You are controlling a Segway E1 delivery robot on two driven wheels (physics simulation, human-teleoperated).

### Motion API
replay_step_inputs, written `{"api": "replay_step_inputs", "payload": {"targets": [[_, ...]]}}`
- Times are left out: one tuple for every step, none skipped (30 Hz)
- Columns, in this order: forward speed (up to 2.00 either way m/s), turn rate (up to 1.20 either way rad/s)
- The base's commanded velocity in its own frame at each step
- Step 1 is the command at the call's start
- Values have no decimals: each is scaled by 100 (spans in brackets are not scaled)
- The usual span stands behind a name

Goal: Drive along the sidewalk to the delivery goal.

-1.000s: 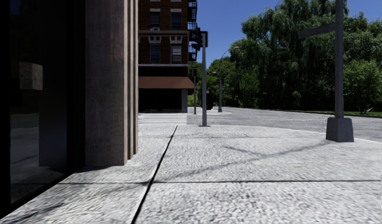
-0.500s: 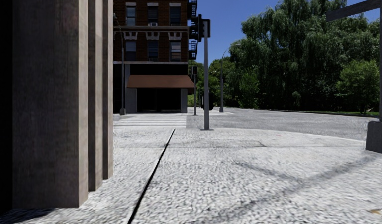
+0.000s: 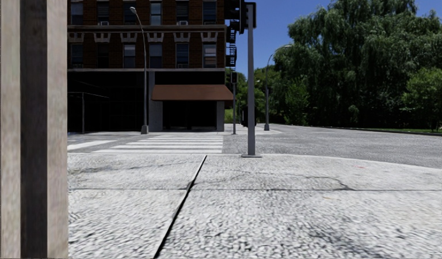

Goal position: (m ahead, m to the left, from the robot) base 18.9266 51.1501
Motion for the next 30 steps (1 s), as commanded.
{"api": "replay_step_inputs", "payload": {"targets": [[200,39],[200,39],[200,39],[200,39],[200,39],[200,39],[200,39],[200,39],[200,39],[200,39],[200,39],[200,38],[200,25],[200,25],[200,0],[200,0],[200,0],[200,0],[200,0],[200,0],[200,0],[200,0],[200,0],[200,0],[200,0],[200,0],[200,0],[200,0],[200,0],[200,0]]}}
